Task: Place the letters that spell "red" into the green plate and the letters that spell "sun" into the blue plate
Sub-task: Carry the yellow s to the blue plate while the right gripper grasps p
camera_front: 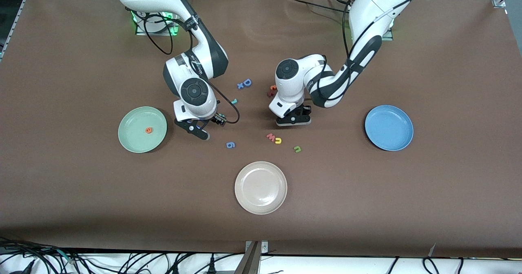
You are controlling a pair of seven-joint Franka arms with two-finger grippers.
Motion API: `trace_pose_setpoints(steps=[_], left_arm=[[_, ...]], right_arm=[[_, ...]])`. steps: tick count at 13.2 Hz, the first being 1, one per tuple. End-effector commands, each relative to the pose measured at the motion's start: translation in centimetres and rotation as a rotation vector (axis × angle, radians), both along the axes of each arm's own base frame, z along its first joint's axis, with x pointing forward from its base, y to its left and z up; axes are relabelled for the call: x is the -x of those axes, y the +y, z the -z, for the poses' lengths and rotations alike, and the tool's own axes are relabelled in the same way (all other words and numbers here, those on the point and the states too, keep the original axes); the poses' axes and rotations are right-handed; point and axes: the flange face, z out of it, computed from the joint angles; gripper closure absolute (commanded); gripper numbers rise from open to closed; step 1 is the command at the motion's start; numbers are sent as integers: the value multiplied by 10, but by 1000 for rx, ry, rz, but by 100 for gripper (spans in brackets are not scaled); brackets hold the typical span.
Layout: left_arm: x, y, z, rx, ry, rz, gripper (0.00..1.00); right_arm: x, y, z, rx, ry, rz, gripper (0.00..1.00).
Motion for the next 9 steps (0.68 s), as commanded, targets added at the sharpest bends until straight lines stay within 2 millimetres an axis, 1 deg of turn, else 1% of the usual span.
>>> trace_pose_setpoints(steps=[1, 2, 3, 4, 5, 6, 7, 9], left_arm=[[-21, 19, -11, 24, 26, 37, 82], [-30, 27, -23, 38, 33, 40, 81], [-35, 37, -29, 30, 53, 49, 81], [-39, 43, -36, 23, 58, 61, 81], [-44, 52, -42, 18, 54, 63, 81], [-48, 60, -46, 6, 60, 85, 81], [-54, 71, -51, 2, 64, 113, 79], [-69, 98, -64, 24, 102, 161, 79]], right_arm=[[1, 1, -1, -5, -7, 20, 16], [2, 0, 6, 4, 0, 36, 17], [6, 1, 12, 13, 6, 50, 19], [10, 6, 17, 9, -5, 59, 20], [13, 5, 22, 10, -16, 92, 20], [18, 10, 27, 9, -21, 99, 20], [21, 8, 36, 4, -27, 101, 20], [29, 4, 53, -14, -45, 152, 21]])
